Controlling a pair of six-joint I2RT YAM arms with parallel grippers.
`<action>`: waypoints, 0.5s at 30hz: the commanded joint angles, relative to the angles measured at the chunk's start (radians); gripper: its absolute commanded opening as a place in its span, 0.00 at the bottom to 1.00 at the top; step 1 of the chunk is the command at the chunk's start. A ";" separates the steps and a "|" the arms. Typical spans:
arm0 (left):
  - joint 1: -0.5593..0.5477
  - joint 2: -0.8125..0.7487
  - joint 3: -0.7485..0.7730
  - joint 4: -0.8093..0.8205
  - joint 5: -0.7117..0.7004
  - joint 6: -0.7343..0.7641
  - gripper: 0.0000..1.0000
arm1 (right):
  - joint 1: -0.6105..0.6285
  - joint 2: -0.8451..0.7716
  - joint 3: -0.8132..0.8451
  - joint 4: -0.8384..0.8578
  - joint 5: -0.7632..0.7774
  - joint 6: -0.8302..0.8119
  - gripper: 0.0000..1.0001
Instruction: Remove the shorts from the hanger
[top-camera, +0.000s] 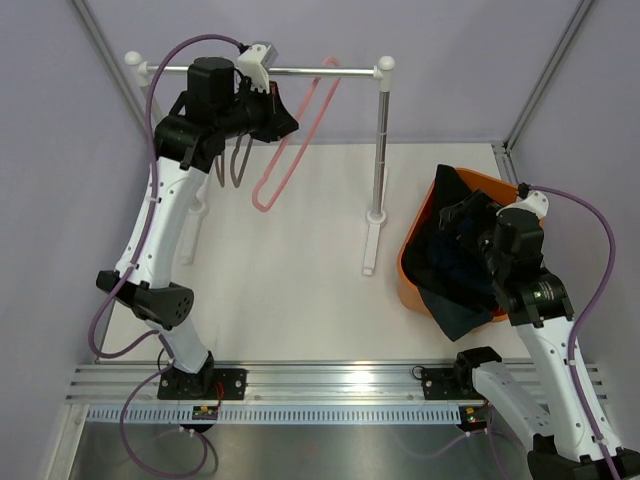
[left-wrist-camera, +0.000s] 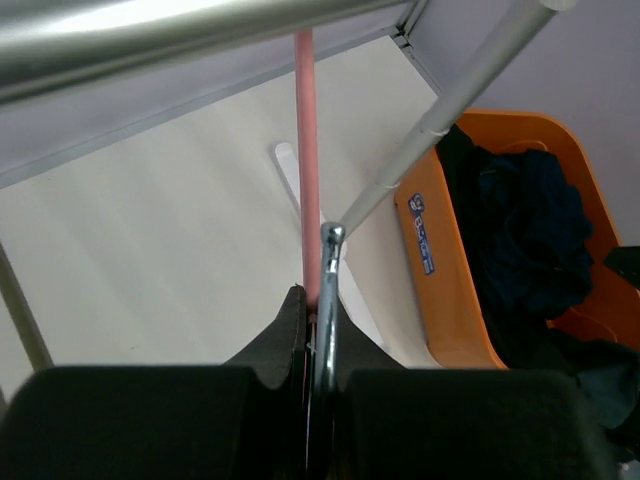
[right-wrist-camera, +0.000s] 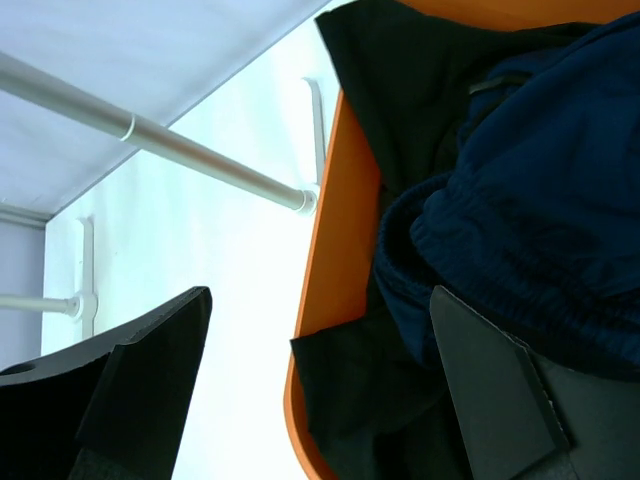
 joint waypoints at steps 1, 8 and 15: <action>0.036 0.022 0.050 0.098 0.088 -0.028 0.00 | -0.005 -0.014 0.038 0.036 -0.067 -0.031 0.99; 0.055 0.051 0.059 0.202 0.098 -0.036 0.00 | -0.003 -0.012 0.038 0.056 -0.113 -0.047 1.00; 0.055 0.065 0.058 0.279 0.036 -0.067 0.00 | -0.003 -0.005 0.036 0.063 -0.126 -0.071 0.99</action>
